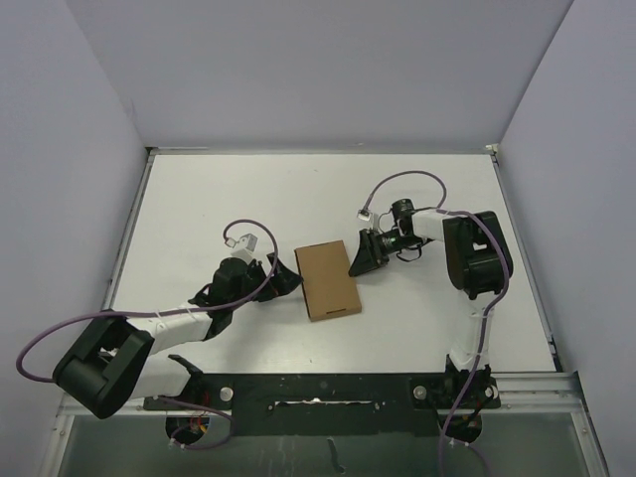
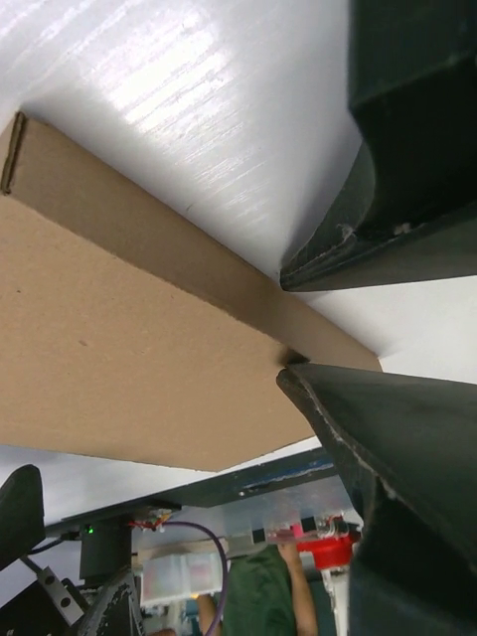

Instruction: Fold the paper box

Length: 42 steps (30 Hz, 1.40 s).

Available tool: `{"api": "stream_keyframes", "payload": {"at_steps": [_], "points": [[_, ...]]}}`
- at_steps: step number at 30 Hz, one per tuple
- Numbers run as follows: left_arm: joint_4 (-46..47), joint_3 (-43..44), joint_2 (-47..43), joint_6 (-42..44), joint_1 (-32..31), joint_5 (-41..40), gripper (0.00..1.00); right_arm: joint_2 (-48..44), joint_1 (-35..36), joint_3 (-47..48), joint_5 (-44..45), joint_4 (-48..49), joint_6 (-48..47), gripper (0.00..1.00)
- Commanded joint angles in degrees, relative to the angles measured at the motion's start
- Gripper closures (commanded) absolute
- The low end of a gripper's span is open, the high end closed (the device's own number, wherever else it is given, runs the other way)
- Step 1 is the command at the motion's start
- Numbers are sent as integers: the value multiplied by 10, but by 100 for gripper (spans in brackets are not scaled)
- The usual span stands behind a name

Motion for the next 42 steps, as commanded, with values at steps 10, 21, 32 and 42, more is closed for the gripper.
{"api": "stream_keyframes", "payload": {"at_steps": [10, 21, 32, 42], "points": [[47, 25, 7, -8, -3, 13, 5, 29, -32, 29, -16, -29, -6, 78], [56, 24, 10, -17, -2, 17, 11, 44, -49, 33, -30, -38, -4, 84], [64, 21, 23, -26, -1, 17, 37, 46, -59, 33, -21, -42, -4, 86], [54, 46, 79, -27, -2, 27, 59, 45, -63, 38, 7, -56, -13, 87]]}}
